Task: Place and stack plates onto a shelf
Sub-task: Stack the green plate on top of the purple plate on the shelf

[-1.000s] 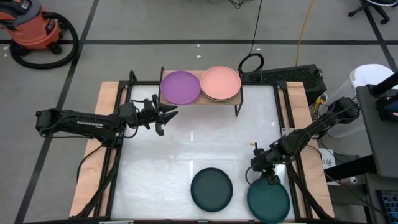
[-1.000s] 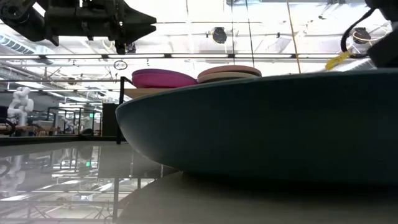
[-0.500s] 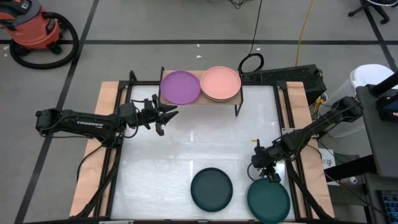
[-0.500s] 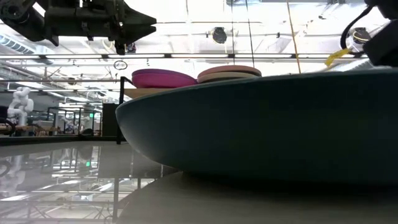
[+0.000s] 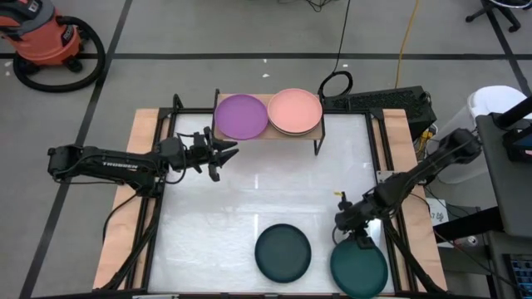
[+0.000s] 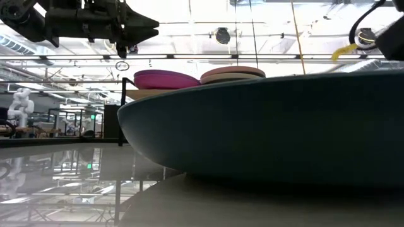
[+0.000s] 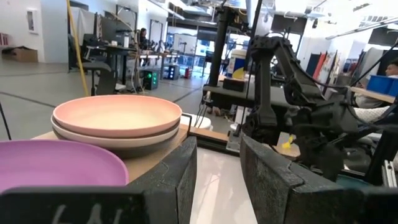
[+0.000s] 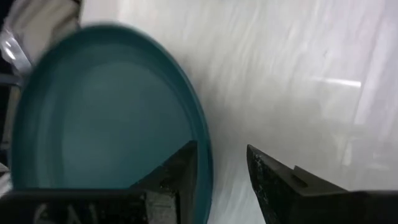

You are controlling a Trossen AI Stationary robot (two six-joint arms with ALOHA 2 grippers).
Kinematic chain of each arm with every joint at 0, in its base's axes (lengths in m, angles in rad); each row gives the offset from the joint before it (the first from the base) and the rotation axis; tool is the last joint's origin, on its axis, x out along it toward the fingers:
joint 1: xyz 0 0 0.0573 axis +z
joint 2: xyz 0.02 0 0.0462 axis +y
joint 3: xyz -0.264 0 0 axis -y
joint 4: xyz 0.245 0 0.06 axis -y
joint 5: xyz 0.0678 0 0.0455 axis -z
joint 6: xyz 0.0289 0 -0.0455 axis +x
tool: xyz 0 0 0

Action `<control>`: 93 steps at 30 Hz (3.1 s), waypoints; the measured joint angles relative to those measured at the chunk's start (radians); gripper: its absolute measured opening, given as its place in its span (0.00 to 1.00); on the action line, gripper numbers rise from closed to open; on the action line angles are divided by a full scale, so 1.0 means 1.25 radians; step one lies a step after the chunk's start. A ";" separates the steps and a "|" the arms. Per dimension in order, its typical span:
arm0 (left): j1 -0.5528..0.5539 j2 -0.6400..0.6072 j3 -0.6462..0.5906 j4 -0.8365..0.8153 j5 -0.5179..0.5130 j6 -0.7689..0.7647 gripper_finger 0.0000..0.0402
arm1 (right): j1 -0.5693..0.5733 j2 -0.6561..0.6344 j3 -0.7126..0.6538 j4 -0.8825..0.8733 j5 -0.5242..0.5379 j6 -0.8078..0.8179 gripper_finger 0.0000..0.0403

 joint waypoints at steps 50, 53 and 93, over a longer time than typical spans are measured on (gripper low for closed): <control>0.000 0.000 0.000 0.001 -0.043 0.000 0.32 | -0.277 -0.291 0.000 0.475 0.690 -0.157 0.00; 0.000 0.000 0.000 0.001 -0.043 0.000 0.32 | -0.316 -0.263 0.000 0.691 0.653 -0.233 0.00; -0.068 -0.146 -0.001 -0.090 -0.362 0.226 0.32 | -0.817 0.465 0.466 0.773 0.360 -0.070 0.08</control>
